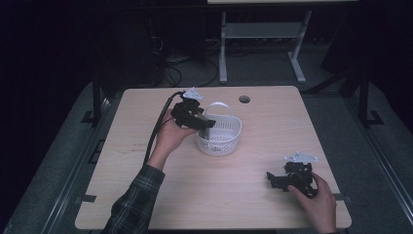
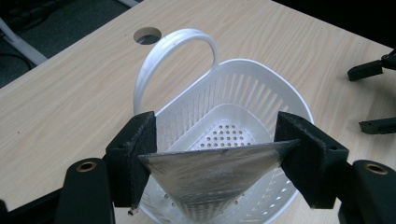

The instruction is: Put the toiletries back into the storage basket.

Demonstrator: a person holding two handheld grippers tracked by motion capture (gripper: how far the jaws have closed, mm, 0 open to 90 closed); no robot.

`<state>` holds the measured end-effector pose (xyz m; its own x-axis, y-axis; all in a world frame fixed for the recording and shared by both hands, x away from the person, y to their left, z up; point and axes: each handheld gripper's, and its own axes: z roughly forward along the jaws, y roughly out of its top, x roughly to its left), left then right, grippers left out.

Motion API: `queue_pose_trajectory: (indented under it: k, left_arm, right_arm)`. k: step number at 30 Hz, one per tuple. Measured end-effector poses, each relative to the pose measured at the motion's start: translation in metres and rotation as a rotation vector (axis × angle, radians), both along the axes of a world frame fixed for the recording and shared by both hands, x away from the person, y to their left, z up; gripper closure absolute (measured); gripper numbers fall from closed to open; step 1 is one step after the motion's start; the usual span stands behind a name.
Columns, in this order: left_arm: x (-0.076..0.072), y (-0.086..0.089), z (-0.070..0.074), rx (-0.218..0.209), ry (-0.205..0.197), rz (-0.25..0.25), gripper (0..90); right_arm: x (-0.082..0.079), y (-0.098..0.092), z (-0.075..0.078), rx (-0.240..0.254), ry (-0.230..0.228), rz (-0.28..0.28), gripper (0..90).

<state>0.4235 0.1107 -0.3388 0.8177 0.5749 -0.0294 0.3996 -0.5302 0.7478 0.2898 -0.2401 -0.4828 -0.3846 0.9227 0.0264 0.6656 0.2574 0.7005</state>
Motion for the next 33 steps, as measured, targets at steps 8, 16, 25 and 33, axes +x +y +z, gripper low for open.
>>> queue_pose_trajectory:
  k: [8, 16, 25, 33]
  left_arm:
    - [0.003, 0.001, -0.010, 0.009, 0.015, 0.007, 29.9]
    - [0.003, 0.002, -0.016, 0.016, 0.023, 0.008, 29.8]
    - [0.003, 0.000, -0.020, 0.029, 0.034, 0.002, 29.6]
    - [0.001, 0.002, -0.022, 0.013, 0.021, 0.005, 29.0]
  right_arm:
    - [0.000, 0.000, 0.000, 0.000, 0.000, 0.000, 1.0]
    - [0.000, 0.000, 0.000, 0.000, 0.000, 0.000, 1.0]
    - [0.000, 0.000, 0.000, 0.000, 0.000, 0.000, 1.0]
    - [0.000, 0.000, 0.000, 0.000, 0.000, 0.000, 1.0]
